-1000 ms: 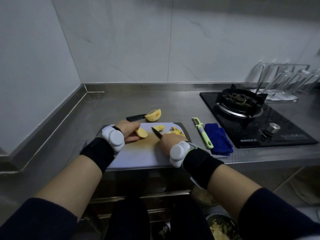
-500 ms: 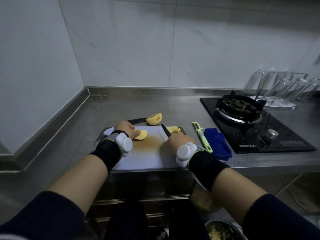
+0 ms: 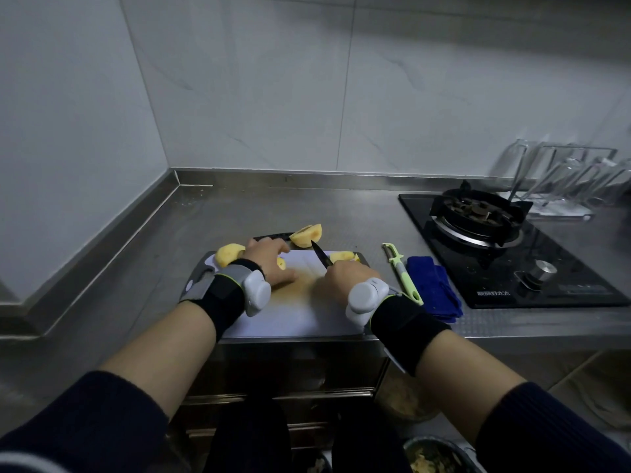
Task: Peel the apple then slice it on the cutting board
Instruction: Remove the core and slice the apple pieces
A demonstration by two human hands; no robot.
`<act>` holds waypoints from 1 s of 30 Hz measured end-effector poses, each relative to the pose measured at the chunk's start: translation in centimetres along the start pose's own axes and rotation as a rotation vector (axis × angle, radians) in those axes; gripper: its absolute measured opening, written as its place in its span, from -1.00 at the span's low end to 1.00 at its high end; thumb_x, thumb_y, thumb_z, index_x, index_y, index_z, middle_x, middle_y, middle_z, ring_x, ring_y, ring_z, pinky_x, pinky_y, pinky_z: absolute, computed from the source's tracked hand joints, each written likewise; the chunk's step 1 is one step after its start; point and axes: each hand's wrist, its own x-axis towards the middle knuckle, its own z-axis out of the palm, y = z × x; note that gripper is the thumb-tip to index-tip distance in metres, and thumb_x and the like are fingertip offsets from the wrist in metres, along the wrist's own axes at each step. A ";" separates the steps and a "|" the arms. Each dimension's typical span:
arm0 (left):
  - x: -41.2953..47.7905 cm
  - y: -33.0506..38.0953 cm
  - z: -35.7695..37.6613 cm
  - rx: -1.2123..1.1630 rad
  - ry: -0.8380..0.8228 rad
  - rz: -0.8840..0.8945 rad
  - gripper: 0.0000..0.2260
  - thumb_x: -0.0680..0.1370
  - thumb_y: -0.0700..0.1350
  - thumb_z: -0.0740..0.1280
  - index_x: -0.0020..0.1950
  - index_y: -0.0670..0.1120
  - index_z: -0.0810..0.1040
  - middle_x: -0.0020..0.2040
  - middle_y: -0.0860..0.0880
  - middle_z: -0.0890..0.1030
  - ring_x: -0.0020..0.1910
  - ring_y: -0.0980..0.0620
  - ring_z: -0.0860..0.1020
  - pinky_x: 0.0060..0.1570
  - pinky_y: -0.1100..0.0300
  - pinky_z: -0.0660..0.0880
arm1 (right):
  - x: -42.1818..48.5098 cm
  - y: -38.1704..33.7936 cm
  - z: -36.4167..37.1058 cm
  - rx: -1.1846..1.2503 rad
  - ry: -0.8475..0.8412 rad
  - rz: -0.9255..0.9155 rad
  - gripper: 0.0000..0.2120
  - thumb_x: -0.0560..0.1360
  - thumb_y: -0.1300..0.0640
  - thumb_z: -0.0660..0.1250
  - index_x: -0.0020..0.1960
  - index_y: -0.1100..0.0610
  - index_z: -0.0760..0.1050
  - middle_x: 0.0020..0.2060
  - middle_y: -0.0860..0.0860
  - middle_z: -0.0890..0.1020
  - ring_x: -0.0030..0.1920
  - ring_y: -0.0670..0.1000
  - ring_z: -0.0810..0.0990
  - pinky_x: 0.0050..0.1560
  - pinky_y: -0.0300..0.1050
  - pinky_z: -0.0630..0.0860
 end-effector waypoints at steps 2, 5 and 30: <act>0.6 -0.4 0.3 0.012 -0.020 0.008 -0.54 0.44 0.11 0.44 0.29 0.00 0.47 0.27 -0.06 0.48 0.26 -0.11 0.43 0.27 -0.01 0.41 | 0.1 0.1 -0.1 -0.007 0.004 -0.004 -0.76 0.58 0.06 0.19 0.09 0.16 0.56 -0.17 0.06 0.47 -0.17 0.08 0.42 -0.13 -0.05 0.40; 1.2 -1.1 -0.1 0.012 0.024 -0.004 -0.60 0.44 0.03 0.47 0.23 -0.03 0.53 0.22 -0.07 0.52 0.22 -0.10 0.48 0.25 0.02 0.43 | 0.3 0.2 -0.5 -0.031 -0.007 -0.027 -0.82 0.59 0.13 0.17 0.05 0.13 0.54 -0.23 0.06 0.43 -0.15 0.06 0.40 -0.12 -0.07 0.38; 9.8 6.2 0.7 -0.340 0.027 -0.423 -0.22 0.43 0.22 0.39 0.46 -0.19 0.19 0.39 -0.24 0.34 0.35 -0.24 0.37 0.24 -0.04 0.40 | 3.1 3.4 -3.4 -0.109 -0.016 0.004 -0.93 0.55 0.12 0.27 -0.11 0.06 0.42 0.03 0.08 0.62 -0.12 0.10 0.53 -0.17 -0.11 0.36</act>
